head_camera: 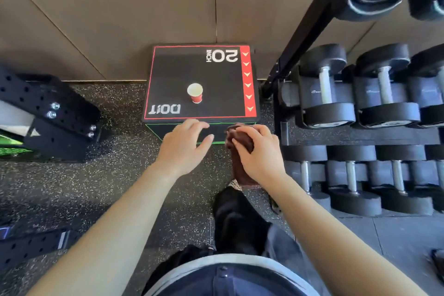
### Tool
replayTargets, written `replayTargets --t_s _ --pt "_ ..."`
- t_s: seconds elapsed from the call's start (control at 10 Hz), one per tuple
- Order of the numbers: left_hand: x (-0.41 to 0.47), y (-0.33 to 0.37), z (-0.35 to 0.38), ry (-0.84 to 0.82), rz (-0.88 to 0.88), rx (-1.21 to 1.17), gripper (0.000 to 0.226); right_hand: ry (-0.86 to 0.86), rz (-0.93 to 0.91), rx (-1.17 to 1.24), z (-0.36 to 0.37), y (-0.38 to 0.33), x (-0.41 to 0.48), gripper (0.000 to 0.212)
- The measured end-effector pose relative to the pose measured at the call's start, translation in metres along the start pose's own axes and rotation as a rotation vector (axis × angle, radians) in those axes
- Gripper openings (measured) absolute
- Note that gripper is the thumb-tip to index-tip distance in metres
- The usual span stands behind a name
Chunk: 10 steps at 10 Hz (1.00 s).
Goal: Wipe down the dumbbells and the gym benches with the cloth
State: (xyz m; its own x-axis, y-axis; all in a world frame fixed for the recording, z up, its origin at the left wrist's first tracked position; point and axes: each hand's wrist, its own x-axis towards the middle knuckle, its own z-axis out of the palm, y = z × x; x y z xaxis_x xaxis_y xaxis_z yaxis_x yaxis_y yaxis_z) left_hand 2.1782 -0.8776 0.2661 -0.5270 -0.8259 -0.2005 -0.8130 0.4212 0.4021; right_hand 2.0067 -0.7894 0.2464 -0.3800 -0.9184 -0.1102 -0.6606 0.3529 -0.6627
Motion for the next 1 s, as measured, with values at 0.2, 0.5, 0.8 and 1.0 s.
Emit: replayTargets --t_s 0.2,0.5,0.8,1.0 --pt "0.101 -0.001 -0.024 -0.035 0.021 -0.002 0.040 0.001 0.052 0.025 -0.007 0.000 0.097 0.027" --pt "0.207 -0.025 -0.039 -0.140 0.017 0.033 0.038 0.017 0.209 0.042 0.013 0.005 0.196 0.029" --pt "0.317 -0.072 -0.045 -0.252 0.149 0.086 0.037 0.034 0.358 -0.071 0.062 0.018 0.301 0.047" --pt "0.371 -0.090 -0.062 -0.289 0.251 0.102 0.037 0.172 0.411 -0.033 0.076 0.009 0.339 0.045"
